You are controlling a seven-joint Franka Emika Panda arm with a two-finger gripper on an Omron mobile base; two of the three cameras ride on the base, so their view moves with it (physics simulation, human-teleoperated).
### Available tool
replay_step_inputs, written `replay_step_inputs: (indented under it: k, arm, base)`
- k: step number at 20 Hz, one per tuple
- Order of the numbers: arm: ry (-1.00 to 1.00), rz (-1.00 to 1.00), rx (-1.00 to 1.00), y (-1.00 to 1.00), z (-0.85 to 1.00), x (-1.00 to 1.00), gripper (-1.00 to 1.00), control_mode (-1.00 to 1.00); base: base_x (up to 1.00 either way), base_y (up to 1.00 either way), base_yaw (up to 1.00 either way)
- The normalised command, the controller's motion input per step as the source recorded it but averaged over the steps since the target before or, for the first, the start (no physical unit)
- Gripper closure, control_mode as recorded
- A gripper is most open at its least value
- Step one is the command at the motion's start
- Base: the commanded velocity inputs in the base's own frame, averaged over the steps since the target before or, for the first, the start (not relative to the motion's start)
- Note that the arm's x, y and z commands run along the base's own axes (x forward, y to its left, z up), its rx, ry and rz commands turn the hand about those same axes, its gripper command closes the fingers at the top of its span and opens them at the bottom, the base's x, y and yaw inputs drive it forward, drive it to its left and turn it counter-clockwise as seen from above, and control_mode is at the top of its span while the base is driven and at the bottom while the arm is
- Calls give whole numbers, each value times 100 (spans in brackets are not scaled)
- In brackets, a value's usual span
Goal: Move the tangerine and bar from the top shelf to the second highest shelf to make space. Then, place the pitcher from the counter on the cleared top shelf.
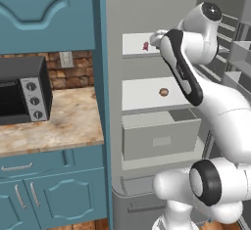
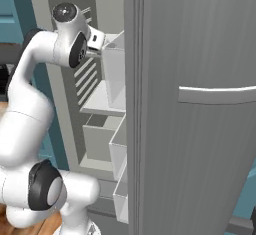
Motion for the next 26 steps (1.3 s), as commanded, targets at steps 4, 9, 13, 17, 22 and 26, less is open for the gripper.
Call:
replay_step_inputs:
  k: [4, 9, 13, 17, 22, 26]
  arm:
    - [0, 0, 1, -13, -36, 37, -100, -100]
    - [0, 2, 0, -2, -17, 49, -100, -100]
    - [0, 0, 0, 0, 0, 58, -100, -100]
    - [0, 0, 0, 0, 0, 50, -100, -100]
    - [0, 1, 0, 0, -1, 50, -100, -100]
    - [1, 4, 0, 0, 0, 48, -100, -100]
  base:
    - [0, 0, 0]
    - [0, 0, 0]
    - [0, 0, 0]
    - [0, 0, 0]
    - [0, 0, 0]
    - [0, 0, 0]
